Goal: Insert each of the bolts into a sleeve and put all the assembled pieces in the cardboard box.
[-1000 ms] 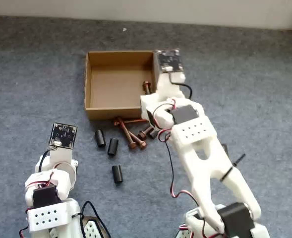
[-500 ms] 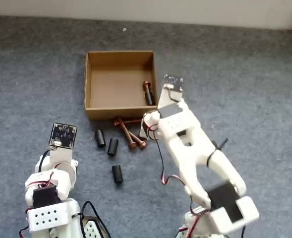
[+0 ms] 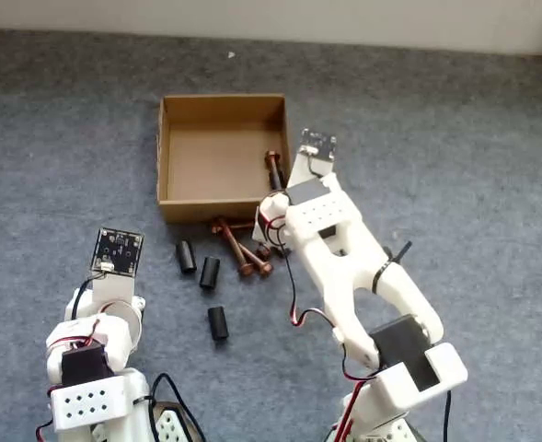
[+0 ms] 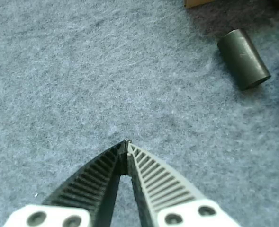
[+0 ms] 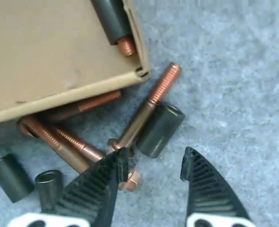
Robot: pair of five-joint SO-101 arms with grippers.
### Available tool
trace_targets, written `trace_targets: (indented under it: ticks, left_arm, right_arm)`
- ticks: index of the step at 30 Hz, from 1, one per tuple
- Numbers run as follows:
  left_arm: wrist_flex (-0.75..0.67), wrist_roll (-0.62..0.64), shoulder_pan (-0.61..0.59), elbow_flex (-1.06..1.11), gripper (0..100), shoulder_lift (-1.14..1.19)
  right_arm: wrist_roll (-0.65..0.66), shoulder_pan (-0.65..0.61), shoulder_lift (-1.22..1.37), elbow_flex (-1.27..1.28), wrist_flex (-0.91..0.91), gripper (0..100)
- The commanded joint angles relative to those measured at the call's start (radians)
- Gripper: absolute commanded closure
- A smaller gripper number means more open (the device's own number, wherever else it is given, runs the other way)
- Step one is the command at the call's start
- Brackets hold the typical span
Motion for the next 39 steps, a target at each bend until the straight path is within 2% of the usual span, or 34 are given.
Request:
trace_targets:
  ticks: [1,11,21,26,36,39]
  left_arm:
    - [-0.015,-0.009,0.012,-0.002,98,-0.004]
    - [-0.015,-0.009,0.012,-0.002,98,-0.004]
    - [-0.014,-0.009,0.012,-0.002,98,-0.004]
    - [-0.014,-0.009,0.012,-0.002,98,-0.004]
    - [-0.014,-0.009,0.012,-0.002,98,-0.004]
    - [-0.014,-0.009,0.012,-0.002,98,-0.004]
  right_arm:
    - [-0.012,0.031,0.001,-0.051,-0.015,82.3]
    - [-0.008,0.035,0.116,-0.056,-0.101,85.1]
    - [-0.009,0.073,0.22,-0.101,-0.099,86.2]
    - [-0.005,0.073,0.225,-0.099,-0.048,93.9]
    - [-0.002,0.073,0.226,-0.096,0.065,94.3]
    - [0.052,0.073,0.217,-0.101,0.108,96.0]
